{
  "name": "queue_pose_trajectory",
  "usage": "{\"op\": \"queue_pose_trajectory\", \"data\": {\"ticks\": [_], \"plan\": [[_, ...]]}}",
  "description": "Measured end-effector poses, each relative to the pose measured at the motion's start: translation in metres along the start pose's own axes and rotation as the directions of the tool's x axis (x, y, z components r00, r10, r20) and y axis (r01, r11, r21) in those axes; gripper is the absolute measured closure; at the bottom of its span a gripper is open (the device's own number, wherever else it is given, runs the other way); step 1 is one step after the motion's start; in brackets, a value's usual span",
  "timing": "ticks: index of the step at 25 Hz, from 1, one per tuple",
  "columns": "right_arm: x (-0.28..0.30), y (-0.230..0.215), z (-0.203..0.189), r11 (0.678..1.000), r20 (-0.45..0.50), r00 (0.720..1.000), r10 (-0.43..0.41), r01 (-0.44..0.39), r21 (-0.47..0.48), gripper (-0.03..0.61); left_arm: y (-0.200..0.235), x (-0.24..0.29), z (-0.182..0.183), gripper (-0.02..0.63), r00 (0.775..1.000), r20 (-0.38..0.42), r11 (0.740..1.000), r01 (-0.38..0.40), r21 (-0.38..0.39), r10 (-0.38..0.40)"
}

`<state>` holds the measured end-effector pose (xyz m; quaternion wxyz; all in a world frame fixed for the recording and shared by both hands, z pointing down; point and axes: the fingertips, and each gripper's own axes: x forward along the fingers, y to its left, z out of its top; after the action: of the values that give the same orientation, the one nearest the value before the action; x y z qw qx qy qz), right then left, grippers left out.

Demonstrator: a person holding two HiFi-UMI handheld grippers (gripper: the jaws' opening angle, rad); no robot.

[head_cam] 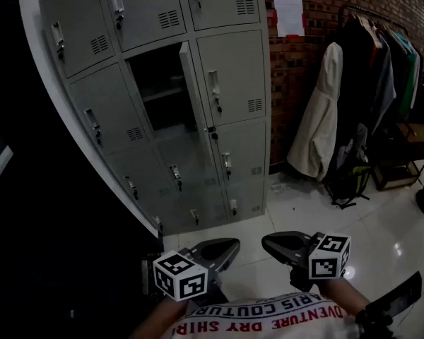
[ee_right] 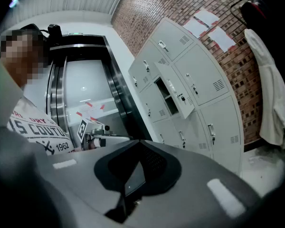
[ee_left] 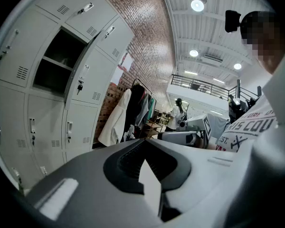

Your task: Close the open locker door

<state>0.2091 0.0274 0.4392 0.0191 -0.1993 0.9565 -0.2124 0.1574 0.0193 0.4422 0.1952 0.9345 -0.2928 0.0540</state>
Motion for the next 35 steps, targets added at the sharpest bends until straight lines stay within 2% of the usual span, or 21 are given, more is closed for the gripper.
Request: {"op": "queue_pose_trajectory", "data": {"ticks": [4,8,14,18,24,28,35], "plan": [[0.064,-0.045,0.036,0.998,0.029,0.998,-0.051,0.052,-0.024,0.584,0.072,-0.002,0.035,0.609,0.999,-0.01,0.998,0.049,0.048,-0.048],[0.143,-0.097,0.092,0.993,0.075,0.992,-0.103,0.107,-0.047,0.584,0.167,-0.01,0.082,0.609,0.997,-0.016,0.996,0.079,0.049,-0.078],[0.207,-0.129,0.165,0.972,0.129,0.976,-0.178,0.195,-0.131,0.584,0.254,-0.021,0.144,0.609,0.997,-0.004,0.995,0.075,0.059,-0.075],[0.223,-0.137,0.187,0.959,0.146,0.966,-0.212,0.234,-0.156,0.584,0.268,-0.027,0.172,0.609,0.995,0.035,0.993,0.092,0.075,-0.095],[0.231,-0.156,0.23,0.919,0.19,0.942,-0.276,0.316,-0.236,0.586,0.267,-0.029,0.174,0.609,0.99,0.018,0.982,0.138,0.128,-0.141],[0.249,-0.172,0.236,0.886,0.171,0.931,-0.323,0.361,-0.291,0.586,0.267,-0.033,0.179,0.609,0.986,0.005,0.969,0.163,0.185,-0.167],[0.272,-0.176,0.238,0.857,0.16,0.921,-0.355,0.389,-0.338,0.589,0.288,-0.048,0.186,0.609,0.982,0.04,0.969,0.175,0.176,-0.185]]}}
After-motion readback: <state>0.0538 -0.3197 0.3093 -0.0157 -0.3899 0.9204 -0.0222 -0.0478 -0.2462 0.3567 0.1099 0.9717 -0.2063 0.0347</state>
